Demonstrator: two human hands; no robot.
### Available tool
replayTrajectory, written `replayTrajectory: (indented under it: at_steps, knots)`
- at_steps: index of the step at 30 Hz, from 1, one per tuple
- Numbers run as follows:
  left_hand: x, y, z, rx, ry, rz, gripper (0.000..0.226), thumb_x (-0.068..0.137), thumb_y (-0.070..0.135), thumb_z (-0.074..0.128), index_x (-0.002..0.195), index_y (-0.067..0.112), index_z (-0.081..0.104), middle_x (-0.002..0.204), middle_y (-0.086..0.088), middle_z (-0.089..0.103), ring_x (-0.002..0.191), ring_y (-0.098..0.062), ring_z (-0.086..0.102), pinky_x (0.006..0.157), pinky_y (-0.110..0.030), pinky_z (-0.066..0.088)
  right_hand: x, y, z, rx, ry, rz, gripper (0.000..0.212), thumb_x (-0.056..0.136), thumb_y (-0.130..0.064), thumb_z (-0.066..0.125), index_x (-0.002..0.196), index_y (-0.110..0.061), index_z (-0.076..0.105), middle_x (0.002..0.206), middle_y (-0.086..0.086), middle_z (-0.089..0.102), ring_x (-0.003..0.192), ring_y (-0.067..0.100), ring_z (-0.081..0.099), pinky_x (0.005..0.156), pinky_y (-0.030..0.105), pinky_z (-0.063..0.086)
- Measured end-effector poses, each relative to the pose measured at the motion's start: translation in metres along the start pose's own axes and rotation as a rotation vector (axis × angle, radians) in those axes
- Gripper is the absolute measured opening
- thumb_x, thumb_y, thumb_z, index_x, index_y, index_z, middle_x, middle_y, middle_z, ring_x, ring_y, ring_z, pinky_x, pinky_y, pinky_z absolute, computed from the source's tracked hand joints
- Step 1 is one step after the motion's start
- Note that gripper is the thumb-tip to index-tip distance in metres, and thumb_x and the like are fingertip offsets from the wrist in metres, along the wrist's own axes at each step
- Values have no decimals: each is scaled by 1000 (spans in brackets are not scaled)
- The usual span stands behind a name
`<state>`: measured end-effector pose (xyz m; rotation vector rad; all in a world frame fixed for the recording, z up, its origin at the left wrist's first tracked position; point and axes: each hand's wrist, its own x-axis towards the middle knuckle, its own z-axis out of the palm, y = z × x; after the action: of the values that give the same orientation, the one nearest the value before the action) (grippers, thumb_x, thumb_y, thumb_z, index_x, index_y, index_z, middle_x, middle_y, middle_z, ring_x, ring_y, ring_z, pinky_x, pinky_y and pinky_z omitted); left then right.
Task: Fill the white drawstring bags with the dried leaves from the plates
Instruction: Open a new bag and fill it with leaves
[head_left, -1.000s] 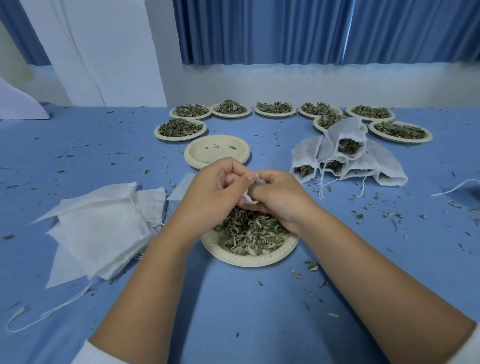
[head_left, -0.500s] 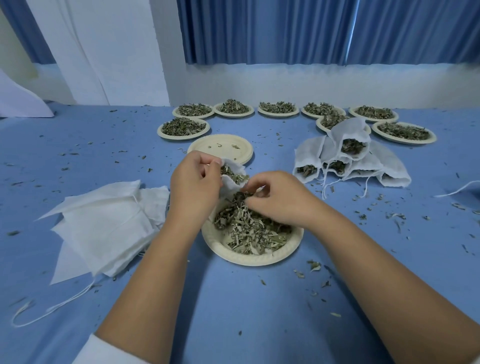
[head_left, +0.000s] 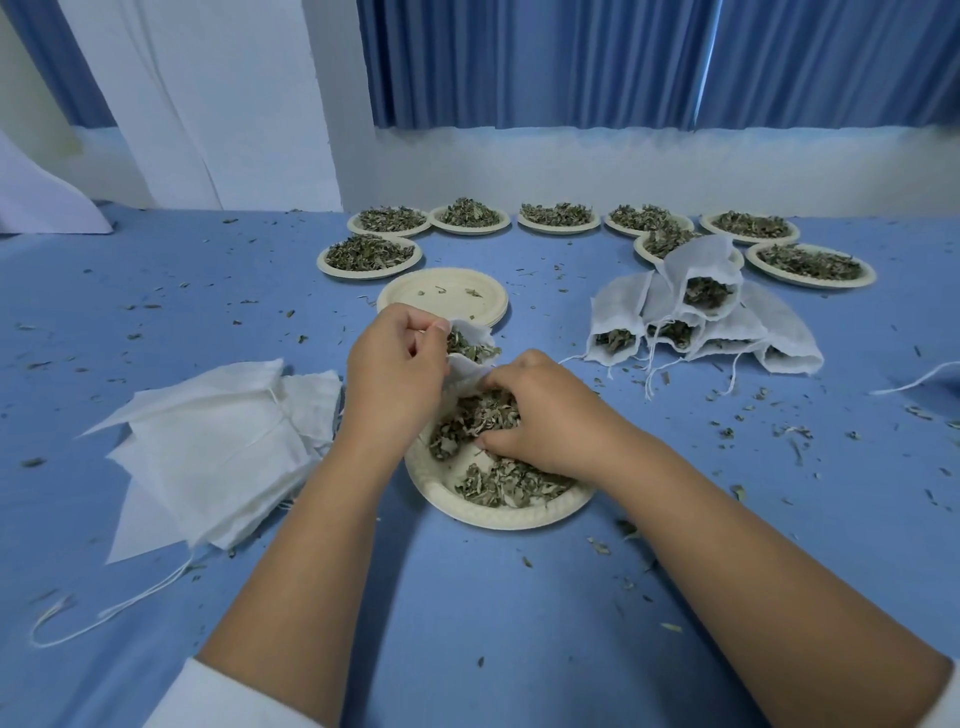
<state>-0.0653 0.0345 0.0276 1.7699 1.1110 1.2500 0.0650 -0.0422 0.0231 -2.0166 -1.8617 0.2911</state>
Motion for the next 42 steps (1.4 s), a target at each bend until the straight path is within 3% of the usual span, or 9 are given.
replayTrajectory:
  at_steps: [6,10,13,16,20,25,34,38,42]
  knots:
    - [1,-1,0,-13,16,-9,14,96,24,56,82,24,60,54,11,58,48,3,51,49,-10,39,-1,1,-3,40,25,3,36,84,-26,73,120,-24,67,111,-3,64,100,15,58,83,30,47]
    - [2,0,-3,-16,28,8,15,96,22,55,82,23,60,50,15,58,47,4,50,48,-7,37,0,0,-11,213,85,-16,20,80,-21,77,100,-23,73,75,-10,55,66,6,50,65,25,40]
    - [2,0,-4,-15,32,4,14,96,23,55,82,23,59,51,18,59,48,5,51,48,-8,37,0,3,-22,389,84,-1,13,77,-22,81,88,-25,75,65,-7,59,61,6,51,62,23,42]
    - [2,1,-5,-23,23,-9,14,96,23,56,82,24,59,54,14,60,54,1,55,58,-13,46,-2,7,-32,607,46,31,13,76,-23,83,87,-25,77,68,-5,69,65,2,59,67,17,46]
    - [0,3,-3,6,-41,-20,13,96,24,58,84,21,62,62,3,65,64,-14,65,68,-37,54,0,8,-34,944,86,69,15,77,-14,81,90,-21,75,83,-2,76,73,4,67,66,17,52]
    - [-3,6,3,-26,-163,-36,13,95,20,57,84,19,62,48,12,60,46,3,54,59,-27,43,6,3,-21,1244,263,134,17,79,-10,79,93,-19,73,79,-2,73,71,10,64,74,22,56]
    - [-3,9,3,-172,-162,-120,23,90,6,48,74,19,59,46,10,53,38,-3,40,52,-28,29,2,-7,-8,877,396,89,16,79,-6,77,88,-19,75,70,-5,69,60,1,53,58,13,43]
    - [-3,10,4,-168,-153,-114,16,94,12,54,82,19,63,44,11,55,36,2,45,48,-20,36,2,-6,-7,687,337,98,19,80,-3,73,83,-22,70,42,-21,51,41,-1,41,46,9,33]
    - [-6,8,7,-131,-235,-93,11,94,16,57,86,17,64,46,10,57,44,-2,54,50,-16,46,3,-2,-6,543,296,123,13,78,-8,74,90,-14,74,51,-18,55,44,-7,47,49,7,35]
